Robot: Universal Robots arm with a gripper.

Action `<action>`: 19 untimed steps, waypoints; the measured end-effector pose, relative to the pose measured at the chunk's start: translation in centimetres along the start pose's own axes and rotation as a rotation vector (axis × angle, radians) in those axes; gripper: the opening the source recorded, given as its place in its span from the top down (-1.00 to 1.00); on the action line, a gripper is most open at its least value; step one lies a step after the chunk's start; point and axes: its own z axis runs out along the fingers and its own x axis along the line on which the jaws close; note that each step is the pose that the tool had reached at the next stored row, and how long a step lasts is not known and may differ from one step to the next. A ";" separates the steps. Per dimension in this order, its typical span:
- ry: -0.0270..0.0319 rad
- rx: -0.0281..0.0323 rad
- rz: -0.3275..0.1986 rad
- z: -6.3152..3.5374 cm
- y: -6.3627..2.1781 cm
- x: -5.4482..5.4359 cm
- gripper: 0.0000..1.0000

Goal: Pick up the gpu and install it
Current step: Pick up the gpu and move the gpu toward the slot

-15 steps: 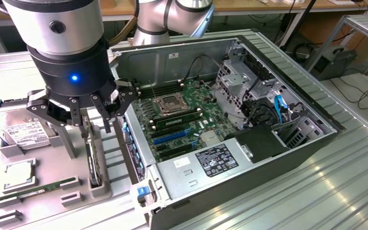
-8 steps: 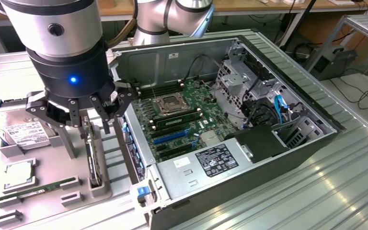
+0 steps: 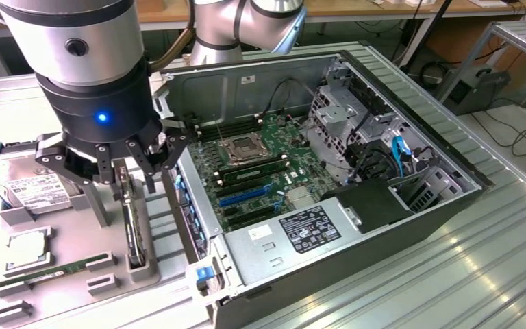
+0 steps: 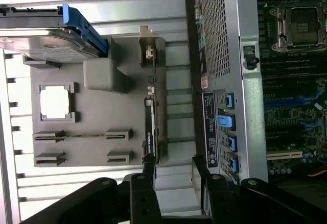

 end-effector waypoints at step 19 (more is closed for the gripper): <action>0.0000 0.0000 0.000 0.71 -0.06 0.5 0.15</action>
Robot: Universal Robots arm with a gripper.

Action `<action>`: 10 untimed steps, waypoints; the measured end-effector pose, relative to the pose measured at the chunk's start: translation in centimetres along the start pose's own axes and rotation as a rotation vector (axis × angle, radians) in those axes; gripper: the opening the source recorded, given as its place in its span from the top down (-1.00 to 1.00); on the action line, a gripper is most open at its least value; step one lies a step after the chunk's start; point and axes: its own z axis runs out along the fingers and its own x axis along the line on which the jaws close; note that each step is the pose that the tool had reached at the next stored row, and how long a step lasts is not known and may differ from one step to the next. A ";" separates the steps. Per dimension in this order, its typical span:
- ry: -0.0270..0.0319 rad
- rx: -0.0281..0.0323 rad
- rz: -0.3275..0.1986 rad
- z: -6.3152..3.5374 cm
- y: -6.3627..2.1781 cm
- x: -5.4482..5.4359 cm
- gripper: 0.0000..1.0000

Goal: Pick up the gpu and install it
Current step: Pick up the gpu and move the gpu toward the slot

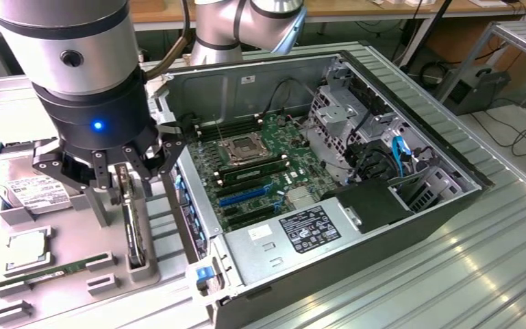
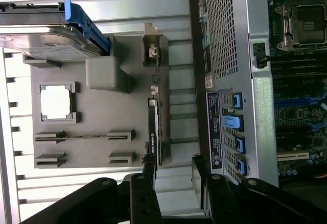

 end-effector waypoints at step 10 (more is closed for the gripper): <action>-0.0001 -0.0001 0.000 0.45 -0.03 0.2 0.15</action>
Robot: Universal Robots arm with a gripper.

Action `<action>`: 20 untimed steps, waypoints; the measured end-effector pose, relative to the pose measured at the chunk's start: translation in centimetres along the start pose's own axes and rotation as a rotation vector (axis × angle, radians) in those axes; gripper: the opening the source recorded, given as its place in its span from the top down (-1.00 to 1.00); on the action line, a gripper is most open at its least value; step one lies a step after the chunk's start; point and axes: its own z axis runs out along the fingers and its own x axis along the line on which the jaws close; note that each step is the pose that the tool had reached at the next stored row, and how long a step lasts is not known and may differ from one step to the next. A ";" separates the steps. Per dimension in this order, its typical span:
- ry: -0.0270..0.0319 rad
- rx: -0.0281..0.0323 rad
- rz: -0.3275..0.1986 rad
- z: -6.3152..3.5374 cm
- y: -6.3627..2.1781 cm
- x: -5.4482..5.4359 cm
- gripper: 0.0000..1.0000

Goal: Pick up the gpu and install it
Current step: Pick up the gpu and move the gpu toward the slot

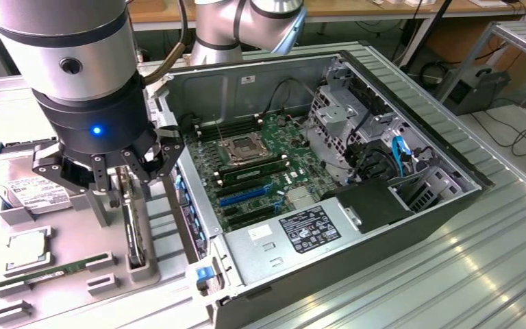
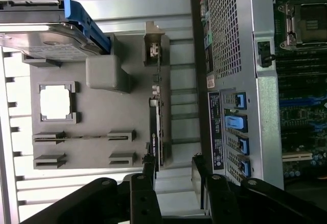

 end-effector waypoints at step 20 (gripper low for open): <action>0.0000 0.0001 0.000 0.82 -0.06 0.3 0.15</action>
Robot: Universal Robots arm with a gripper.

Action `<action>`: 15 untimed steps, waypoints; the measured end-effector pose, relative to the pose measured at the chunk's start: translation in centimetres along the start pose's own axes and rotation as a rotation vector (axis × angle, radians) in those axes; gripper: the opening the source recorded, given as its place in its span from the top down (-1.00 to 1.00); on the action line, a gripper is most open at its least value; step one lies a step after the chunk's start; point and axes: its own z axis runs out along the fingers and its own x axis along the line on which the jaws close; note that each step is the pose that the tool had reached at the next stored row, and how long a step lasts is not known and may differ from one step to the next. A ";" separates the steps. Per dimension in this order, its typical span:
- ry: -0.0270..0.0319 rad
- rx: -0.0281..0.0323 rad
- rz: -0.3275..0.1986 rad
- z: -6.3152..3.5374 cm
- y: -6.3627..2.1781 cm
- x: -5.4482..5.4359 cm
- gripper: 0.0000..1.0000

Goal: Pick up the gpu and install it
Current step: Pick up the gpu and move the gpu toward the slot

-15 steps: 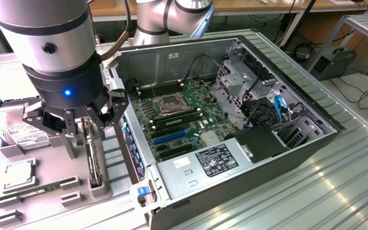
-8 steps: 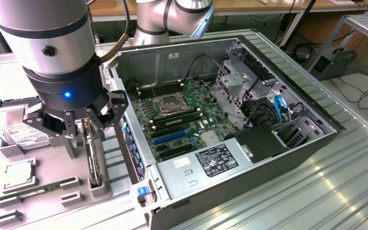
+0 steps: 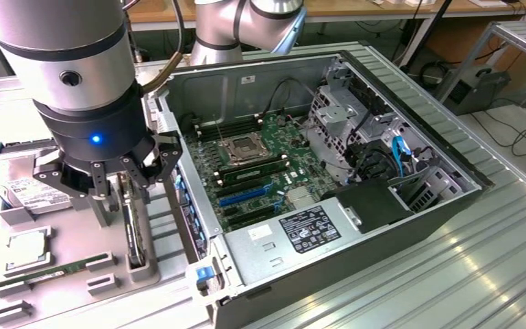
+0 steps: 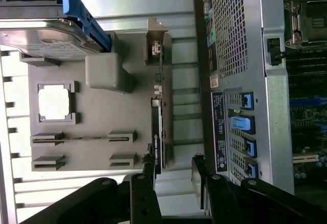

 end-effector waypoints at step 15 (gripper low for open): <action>0.0001 0.0000 0.000 0.67 -0.05 0.3 0.15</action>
